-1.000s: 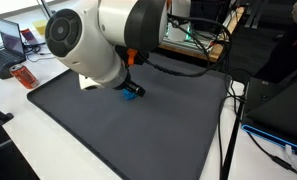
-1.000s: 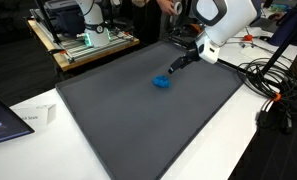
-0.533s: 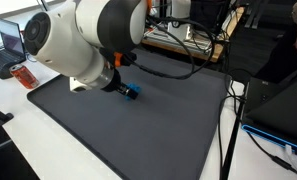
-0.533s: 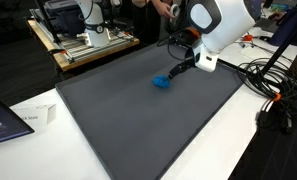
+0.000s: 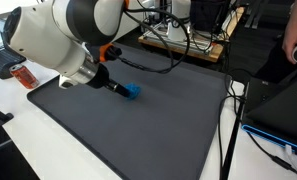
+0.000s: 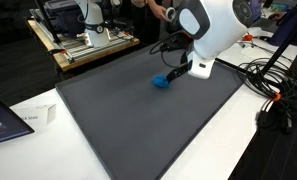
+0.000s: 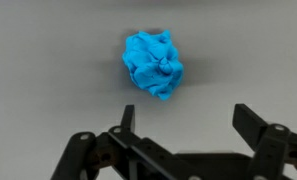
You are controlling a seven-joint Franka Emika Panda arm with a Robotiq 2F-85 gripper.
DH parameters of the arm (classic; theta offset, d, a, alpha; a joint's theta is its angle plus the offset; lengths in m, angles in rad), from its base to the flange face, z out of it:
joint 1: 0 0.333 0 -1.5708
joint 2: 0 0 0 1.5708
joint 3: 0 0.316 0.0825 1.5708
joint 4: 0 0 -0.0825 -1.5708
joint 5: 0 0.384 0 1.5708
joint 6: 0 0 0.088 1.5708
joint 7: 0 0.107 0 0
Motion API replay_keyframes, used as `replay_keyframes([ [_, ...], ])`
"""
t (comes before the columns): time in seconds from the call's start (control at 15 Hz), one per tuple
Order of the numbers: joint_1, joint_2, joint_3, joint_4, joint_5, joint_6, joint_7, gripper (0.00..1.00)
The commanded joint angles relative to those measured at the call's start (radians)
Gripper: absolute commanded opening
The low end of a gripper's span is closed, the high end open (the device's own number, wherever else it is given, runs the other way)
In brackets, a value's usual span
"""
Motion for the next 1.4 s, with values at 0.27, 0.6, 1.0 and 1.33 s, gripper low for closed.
replay_keyframes([
  [0.27,-0.119,0.02,0.064,0.031,0.131,-0.008,-0.111,1.0],
  [0.6,-0.177,-0.008,0.091,-0.018,0.173,0.022,-0.205,1.0],
  [1.0,-0.232,-0.04,0.112,-0.08,0.197,0.066,-0.317,1.0],
  [1.33,-0.28,-0.079,0.136,-0.155,0.221,0.109,-0.422,1.0],
])
